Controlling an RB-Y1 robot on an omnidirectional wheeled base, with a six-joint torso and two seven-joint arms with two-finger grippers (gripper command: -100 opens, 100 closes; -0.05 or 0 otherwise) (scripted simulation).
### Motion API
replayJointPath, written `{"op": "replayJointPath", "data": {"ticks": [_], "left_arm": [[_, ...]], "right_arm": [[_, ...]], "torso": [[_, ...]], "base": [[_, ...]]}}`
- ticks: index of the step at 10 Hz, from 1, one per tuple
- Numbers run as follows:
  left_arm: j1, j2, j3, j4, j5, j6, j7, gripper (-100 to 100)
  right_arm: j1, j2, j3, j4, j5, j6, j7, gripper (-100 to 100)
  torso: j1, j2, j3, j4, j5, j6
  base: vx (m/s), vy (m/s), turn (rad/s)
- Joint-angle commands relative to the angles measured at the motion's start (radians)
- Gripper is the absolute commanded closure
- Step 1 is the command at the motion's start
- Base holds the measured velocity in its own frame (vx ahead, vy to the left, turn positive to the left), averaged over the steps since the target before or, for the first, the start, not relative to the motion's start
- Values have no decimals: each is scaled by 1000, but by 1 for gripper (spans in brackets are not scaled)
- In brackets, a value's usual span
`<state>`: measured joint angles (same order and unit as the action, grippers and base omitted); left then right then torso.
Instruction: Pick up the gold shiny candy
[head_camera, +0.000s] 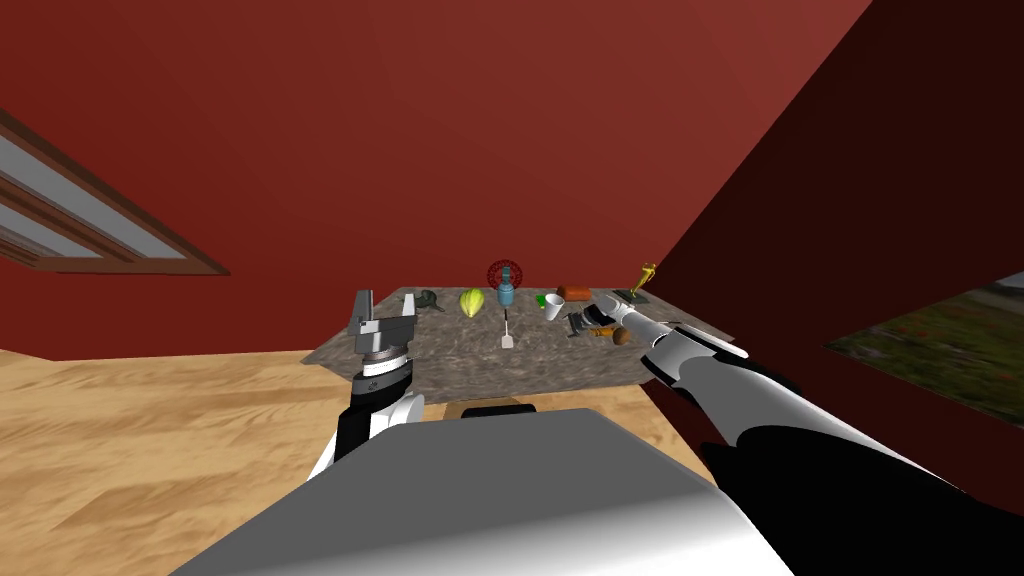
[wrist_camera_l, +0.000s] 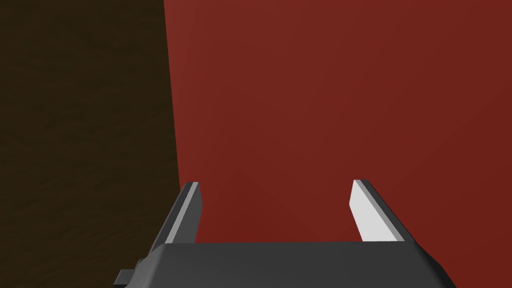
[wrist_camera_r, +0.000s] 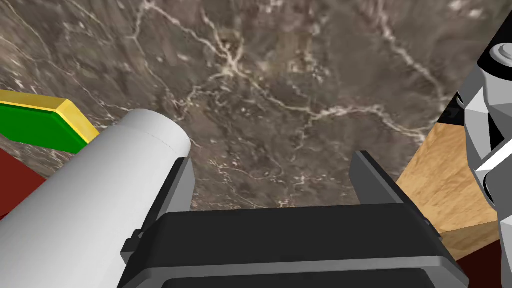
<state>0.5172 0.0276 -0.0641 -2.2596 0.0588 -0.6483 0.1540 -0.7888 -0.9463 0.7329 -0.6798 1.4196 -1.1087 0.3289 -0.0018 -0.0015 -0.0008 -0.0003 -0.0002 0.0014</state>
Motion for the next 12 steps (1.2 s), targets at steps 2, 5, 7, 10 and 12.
{"op": "replayJointPath", "data": {"ticks": [2,5,7,10,12], "left_arm": [[0,0,0,0,0,0,0,0],[0,0,0,0,0,0,0,0],[0,0,0,0,0,0,0,0],[0,0,0,0,0,0,0,0],[0,0,0,0,0,0,0,0]], "right_arm": [[7,-37,37,13,66,3,-9,-100],[3,-56,57,44,99,-2,-3,-100],[6,-88,85,92,145,0,6,-100],[-6,-81,86,131,147,-4,27,0],[24,-58,90,141,144,40,31,-100]], "torso": [[-1,0,0,0,0,0],[-6,-2,-1,-1,-2,0],[-4,0,0,0,-1,0],[-7,-1,-1,-1,-3,0],[0,1,0,0,-1,-1]], "base": [[40,-34,-3],[60,-77,-8],[46,-116,-55],[53,-114,-21],[28,-4,30]]}}
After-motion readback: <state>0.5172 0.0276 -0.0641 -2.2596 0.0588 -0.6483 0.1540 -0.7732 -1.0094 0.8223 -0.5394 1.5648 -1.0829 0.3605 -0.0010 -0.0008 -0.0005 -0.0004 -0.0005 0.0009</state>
